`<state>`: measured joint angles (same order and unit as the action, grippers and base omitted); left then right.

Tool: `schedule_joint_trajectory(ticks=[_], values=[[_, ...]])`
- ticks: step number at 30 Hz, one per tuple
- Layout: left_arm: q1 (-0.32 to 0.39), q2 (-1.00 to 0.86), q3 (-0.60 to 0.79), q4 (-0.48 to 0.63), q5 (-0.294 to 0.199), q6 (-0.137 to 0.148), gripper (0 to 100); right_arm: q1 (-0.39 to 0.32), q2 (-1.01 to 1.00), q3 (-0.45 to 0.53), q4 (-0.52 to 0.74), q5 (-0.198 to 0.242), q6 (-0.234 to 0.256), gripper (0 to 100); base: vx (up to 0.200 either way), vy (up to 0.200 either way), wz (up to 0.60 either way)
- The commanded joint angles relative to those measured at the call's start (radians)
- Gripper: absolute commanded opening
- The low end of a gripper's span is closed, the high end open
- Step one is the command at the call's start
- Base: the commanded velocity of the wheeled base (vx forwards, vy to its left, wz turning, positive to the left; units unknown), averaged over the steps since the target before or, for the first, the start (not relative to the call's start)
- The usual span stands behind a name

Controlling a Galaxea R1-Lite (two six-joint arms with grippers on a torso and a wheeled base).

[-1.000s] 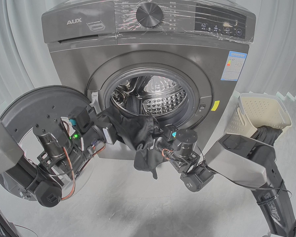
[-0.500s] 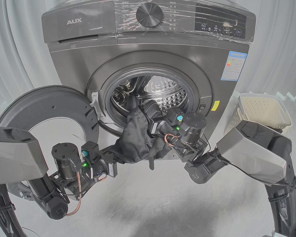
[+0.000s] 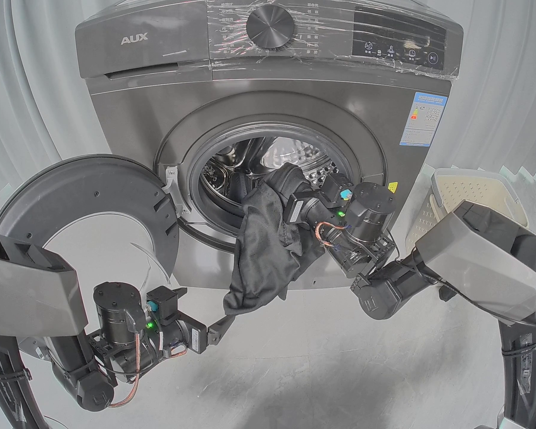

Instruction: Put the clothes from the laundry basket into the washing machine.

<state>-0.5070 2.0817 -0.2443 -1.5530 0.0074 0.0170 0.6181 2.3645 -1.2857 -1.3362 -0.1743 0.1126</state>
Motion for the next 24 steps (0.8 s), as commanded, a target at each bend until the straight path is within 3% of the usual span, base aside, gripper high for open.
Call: schedule_joint_trajectory(ticks=[1, 8, 14, 24], values=[[0.008, -0.006, 0.006, -0.001, -0.004, 0.000, 100, -0.004, -0.051, 0.040, 0.000, 0.001, -0.001, 0, 0.000, 0.000, 0.00], [-0.005, -0.005, 0.063, 0.001, -0.006, 0.004, 100, -0.031, -0.062, 0.034, 0.006, -0.001, -0.002, 0, 0.000, 0.000, 0.00], [0.001, 0.011, -0.038, 0.001, 0.006, -0.005, 100, -0.023, -0.076, 0.071, -0.005, 0.010, -0.001, 0, 0.000, 0.000, 0.00], [0.007, 0.041, -0.219, 0.002, 0.019, -0.020, 100, 0.094, -0.123, 0.144, -0.006, 0.015, -0.001, 0, 0.000, 0.000, 0.00]])
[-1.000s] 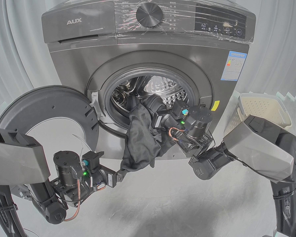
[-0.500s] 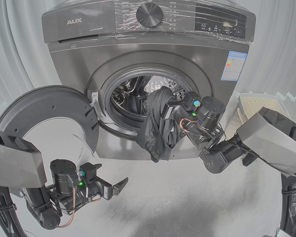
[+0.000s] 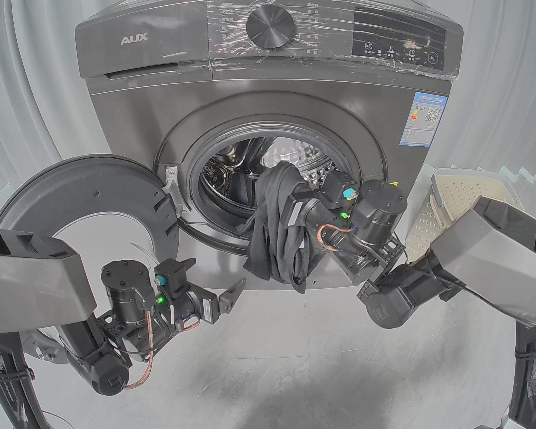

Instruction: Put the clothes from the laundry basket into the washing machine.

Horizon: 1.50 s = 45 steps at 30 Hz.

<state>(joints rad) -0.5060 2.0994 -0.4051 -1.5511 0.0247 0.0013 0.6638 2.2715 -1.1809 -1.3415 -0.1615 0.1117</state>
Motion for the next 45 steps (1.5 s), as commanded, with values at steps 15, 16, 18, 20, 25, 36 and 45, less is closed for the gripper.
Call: schedule_joint_trajectory(ticks=[15, 16, 18, 20, 25, 36, 45], values=[[0.003, 0.096, -0.185, 0.000, 0.003, -0.010, 100, 0.131, -0.029, 0.060, -0.001, 0.002, 0.002, 0, 0.000, 0.000, 0.00], [0.004, 0.103, -0.198, 0.000, 0.004, -0.009, 100, 0.138, -0.030, 0.060, -0.001, 0.002, 0.002, 0, 0.000, 0.000, 0.00], [0.006, 0.130, -0.230, 0.002, 0.004, -0.009, 100, 0.152, -0.030, 0.061, -0.001, 0.002, 0.003, 0, 0.000, 0.000, 0.00], [0.006, 0.149, -0.251, 0.002, 0.004, -0.009, 100, 0.165, -0.032, 0.061, -0.001, 0.002, 0.006, 0, 0.000, 0.000, 0.00], [0.020, 0.199, -0.305, 0.002, 0.011, -0.009, 100, 0.198, -0.035, 0.079, -0.002, -0.004, 0.025, 0, 0.000, 0.000, 0.00], [0.053, 0.269, -0.411, 0.000, 0.012, -0.010, 100, 0.211, -0.063, 0.104, -0.015, -0.012, 0.031, 0, 0.000, 0.000, 0.00], [0.052, 0.283, -0.451, 0.000, 0.040, -0.012, 0, 0.198, -0.061, 0.125, -0.015, -0.015, 0.042, 0, 0.000, 0.000, 0.00]])
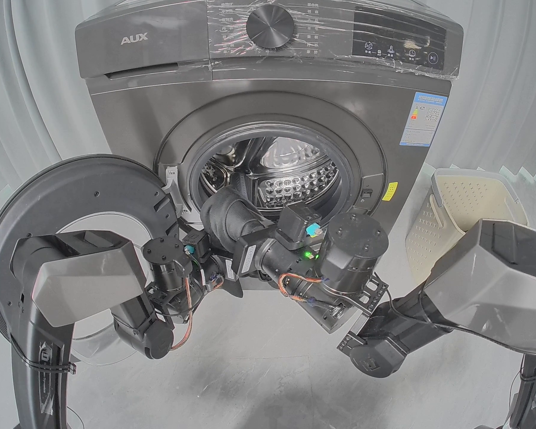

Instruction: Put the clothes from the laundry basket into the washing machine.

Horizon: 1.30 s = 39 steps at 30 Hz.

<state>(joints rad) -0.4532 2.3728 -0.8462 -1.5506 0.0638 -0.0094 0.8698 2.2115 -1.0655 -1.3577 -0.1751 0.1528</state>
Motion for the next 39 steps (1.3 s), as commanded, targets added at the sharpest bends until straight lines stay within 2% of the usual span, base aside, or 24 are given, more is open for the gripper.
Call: schedule_joint_trajectory(ticks=[1, 5, 7, 10, 11, 17, 22, 23, 28, 31, 36, 39], values=[[-0.001, 0.006, -0.011, -0.002, 0.001, -0.001, 0, -0.012, -0.001, 0.018, 0.002, -0.001, 0.001, 0, 0.000, 0.000, 0.00], [0.004, -0.001, -0.022, -0.002, 0.002, -0.021, 0, -0.058, -0.001, 0.044, 0.008, -0.006, 0.001, 0, 0.000, 0.000, 0.00], [0.011, -0.007, -0.024, -0.003, 0.019, -0.035, 0, -0.092, -0.001, 0.068, 0.011, -0.006, 0.002, 0, 0.000, 0.000, 0.00], [0.013, -0.020, -0.022, -0.003, 0.027, -0.037, 0, -0.106, -0.003, 0.082, 0.011, -0.006, 0.001, 0, 0.000, 0.000, 0.00], [0.014, -0.035, -0.011, -0.003, 0.028, -0.040, 0, -0.120, -0.003, 0.131, 0.009, -0.006, -0.001, 0, 0.000, 0.000, 0.00], [0.008, -0.079, 0.002, -0.002, 0.036, -0.052, 0, -0.110, 0.001, 0.203, 0.002, -0.004, -0.009, 0, 0.000, 0.000, 0.00], [-0.002, -0.121, 0.047, -0.002, 0.036, -0.055, 0, -0.106, 0.007, 0.199, 0.005, -0.004, -0.009, 0, 0.000, 0.000, 0.00], [-0.002, -0.129, 0.053, -0.003, 0.034, -0.055, 0, -0.106, 0.007, 0.199, 0.006, -0.004, -0.009, 100, 0.000, 0.000, 0.00], [-0.009, -0.161, 0.081, -0.002, 0.034, -0.063, 0, -0.109, 0.001, 0.214, 0.006, -0.004, -0.006, 100, 0.000, 0.000, 0.00], [-0.018, -0.196, 0.111, -0.002, 0.034, -0.064, 0, -0.117, -0.016, 0.277, 0.005, -0.004, -0.012, 100, 0.000, 0.000, 0.00], [-0.048, -0.283, 0.228, 0.000, 0.024, -0.066, 0, -0.117, -0.069, 0.458, 0.002, 0.009, -0.032, 100, 0.000, 0.000, 0.00], [-0.071, -0.322, 0.269, -0.002, 0.022, -0.075, 0, -0.118, -0.078, 0.567, -0.006, 0.011, -0.025, 100, 0.000, 0.000, 0.00]])
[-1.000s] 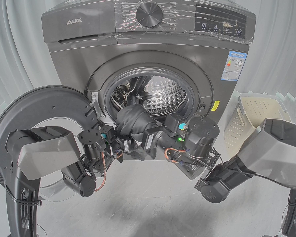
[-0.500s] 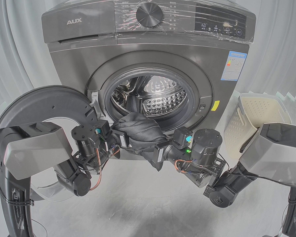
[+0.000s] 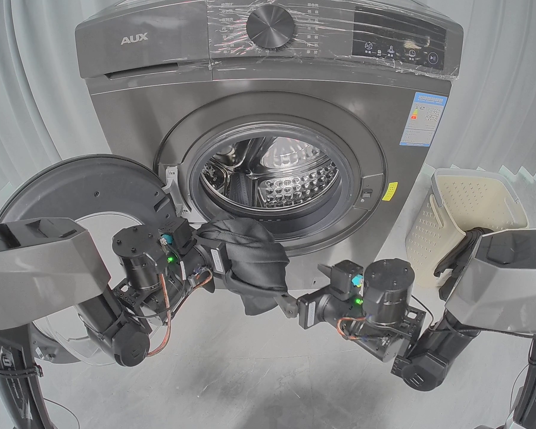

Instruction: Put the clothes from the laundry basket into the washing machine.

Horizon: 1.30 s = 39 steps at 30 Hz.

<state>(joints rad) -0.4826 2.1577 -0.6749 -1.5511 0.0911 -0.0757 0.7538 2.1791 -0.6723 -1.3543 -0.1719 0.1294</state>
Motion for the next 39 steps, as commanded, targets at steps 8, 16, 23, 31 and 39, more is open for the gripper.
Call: schedule_joint_trajectory(ticks=[8, 16, 23, 31, 39], values=[[-0.068, -0.186, 0.156, -0.001, -0.005, -0.084, 0, -0.007, -0.012, 0.362, -0.190, 0.035, 0.016, 100, 0.000, 0.000, 0.00], [-0.106, -0.246, 0.232, -0.001, -0.004, -0.110, 0, -0.039, -0.076, 0.390, -0.192, 0.026, 0.081, 100, 0.000, 0.000, 0.00], [-0.106, -0.298, 0.264, 0.000, 0.009, -0.108, 0, -0.090, -0.134, 0.369, -0.192, -0.011, 0.085, 100, 0.000, 0.000, 0.00], [-0.100, -0.291, 0.275, 0.000, 0.029, -0.104, 0, -0.119, -0.133, 0.353, -0.192, -0.004, 0.088, 100, 0.000, 0.000, 0.00], [-0.036, -0.386, 0.359, 0.000, 0.021, -0.061, 0, -0.149, -0.165, 0.373, -0.192, -0.001, 0.088, 100, 0.000, 0.000, 0.00]])
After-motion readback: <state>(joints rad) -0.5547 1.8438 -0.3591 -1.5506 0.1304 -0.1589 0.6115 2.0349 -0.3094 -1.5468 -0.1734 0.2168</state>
